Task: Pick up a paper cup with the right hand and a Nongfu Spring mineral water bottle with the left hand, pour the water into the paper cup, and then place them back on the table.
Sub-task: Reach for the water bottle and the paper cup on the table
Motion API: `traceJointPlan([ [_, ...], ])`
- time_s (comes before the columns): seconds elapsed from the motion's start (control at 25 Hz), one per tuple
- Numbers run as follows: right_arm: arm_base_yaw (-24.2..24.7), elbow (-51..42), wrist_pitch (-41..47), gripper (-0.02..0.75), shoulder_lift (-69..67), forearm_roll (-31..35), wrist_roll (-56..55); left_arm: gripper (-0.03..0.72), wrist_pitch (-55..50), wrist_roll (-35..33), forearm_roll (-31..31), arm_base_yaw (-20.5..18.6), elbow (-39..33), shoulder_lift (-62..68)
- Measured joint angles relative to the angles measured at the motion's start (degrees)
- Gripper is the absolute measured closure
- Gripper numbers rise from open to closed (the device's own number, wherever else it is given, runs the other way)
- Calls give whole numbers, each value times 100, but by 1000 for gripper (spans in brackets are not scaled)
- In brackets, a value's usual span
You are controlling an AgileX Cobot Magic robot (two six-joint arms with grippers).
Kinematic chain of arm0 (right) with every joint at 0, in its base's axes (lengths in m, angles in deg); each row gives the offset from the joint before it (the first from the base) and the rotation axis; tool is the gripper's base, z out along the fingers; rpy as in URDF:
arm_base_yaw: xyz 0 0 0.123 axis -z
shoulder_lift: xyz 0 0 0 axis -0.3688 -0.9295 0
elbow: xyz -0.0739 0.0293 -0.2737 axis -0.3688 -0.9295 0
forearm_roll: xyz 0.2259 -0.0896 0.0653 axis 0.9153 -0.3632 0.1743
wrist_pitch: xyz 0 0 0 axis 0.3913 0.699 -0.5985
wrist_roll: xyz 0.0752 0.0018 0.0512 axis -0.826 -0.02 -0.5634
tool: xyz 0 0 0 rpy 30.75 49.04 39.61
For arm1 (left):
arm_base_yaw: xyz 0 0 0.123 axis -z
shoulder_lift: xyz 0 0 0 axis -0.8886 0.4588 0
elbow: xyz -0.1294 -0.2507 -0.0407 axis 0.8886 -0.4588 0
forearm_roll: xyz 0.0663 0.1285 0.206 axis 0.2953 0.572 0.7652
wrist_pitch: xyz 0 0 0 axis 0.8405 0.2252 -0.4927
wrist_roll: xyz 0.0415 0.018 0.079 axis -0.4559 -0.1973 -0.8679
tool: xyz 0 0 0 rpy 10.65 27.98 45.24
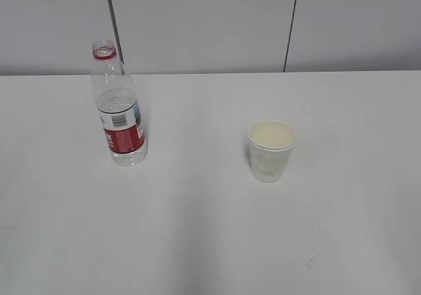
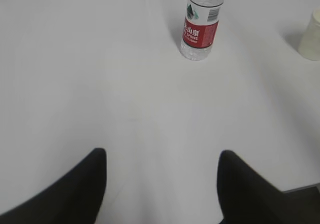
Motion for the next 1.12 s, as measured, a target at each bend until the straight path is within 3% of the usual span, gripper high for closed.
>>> traceJointPlan([
  [0.92, 0, 0, 0, 150, 0, 20, 0, 252, 11, 0, 26, 0, 0, 0],
  [1.12, 0, 100, -414, 150, -160, -17, 0, 252, 738, 0, 93, 0, 157, 42],
])
